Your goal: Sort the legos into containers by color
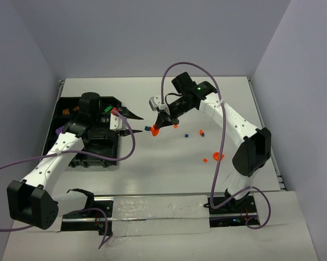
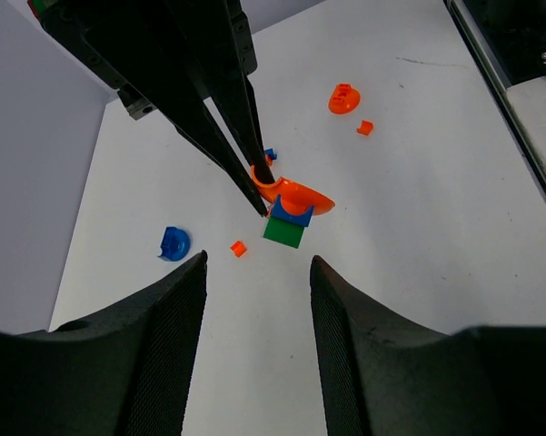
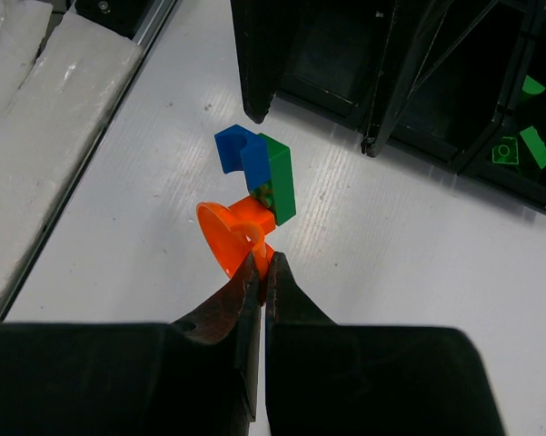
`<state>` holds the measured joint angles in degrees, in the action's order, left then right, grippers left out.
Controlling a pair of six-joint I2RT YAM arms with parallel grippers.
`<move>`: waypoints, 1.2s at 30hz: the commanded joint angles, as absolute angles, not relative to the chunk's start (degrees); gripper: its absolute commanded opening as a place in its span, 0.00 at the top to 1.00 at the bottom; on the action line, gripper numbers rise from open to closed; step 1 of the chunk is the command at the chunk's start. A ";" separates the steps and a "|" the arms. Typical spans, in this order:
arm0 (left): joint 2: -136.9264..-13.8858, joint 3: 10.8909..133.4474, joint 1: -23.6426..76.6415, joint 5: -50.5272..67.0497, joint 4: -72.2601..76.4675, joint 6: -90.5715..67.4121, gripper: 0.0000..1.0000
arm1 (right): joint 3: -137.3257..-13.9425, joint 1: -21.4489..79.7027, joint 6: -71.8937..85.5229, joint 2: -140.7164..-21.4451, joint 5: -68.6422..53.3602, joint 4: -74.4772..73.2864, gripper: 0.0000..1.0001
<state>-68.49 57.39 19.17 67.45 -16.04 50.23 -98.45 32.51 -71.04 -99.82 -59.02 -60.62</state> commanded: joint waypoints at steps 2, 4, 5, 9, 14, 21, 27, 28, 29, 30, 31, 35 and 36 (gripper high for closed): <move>-68.47 60.18 19.84 70.03 -17.29 53.09 0.48 | -102.74 33.31 -71.48 -100.92 -61.15 -62.01 1.00; -68.64 60.29 19.95 70.07 -17.52 53.26 0.50 | -103.50 33.40 -71.19 -101.30 -61.35 -61.96 1.00; -68.66 60.31 19.95 70.14 -17.70 53.31 0.50 | -103.76 33.41 -71.17 -101.54 -61.35 -61.96 1.00; -68.95 60.64 20.04 70.26 -18.10 53.61 0.51 | -104.79 33.70 -71.06 -102.07 -61.39 -62.17 1.00; -69.22 60.73 20.18 70.54 -17.84 53.47 0.53 | -105.06 34.03 -70.56 -102.36 -61.40 -61.86 1.00; -69.52 61.13 20.48 70.44 -18.02 53.52 0.58 | -105.12 34.55 -69.38 -102.53 -61.52 -60.41 1.00; -69.80 61.45 20.62 70.40 -18.02 53.26 0.63 | -104.89 34.72 -68.61 -102.57 -61.52 -59.51 1.00; -69.83 61.52 20.65 70.40 -18.02 53.22 0.64 | -104.85 34.72 -68.29 -102.57 -61.52 -59.15 1.00; -69.87 61.48 20.70 70.40 -18.02 53.09 0.66 | -104.85 34.72 -68.07 -102.57 -61.57 -58.85 1.00; -70.00 61.48 20.74 70.32 -18.02 52.96 0.69 | -104.85 34.79 -67.86 -102.57 -61.65 -58.55 1.00; -70.05 61.52 20.74 70.23 -18.09 52.91 0.71 | -104.85 34.89 -67.76 -102.57 -61.70 -58.41 1.00; -70.51 62.37 20.81 69.57 -19.24 52.84 0.90 | -104.71 34.80 -67.52 -102.29 -61.24 -58.20 1.00; -70.58 62.59 20.75 69.38 -19.93 52.94 0.94 | -104.48 34.79 -67.62 -102.17 -61.13 -58.27 1.00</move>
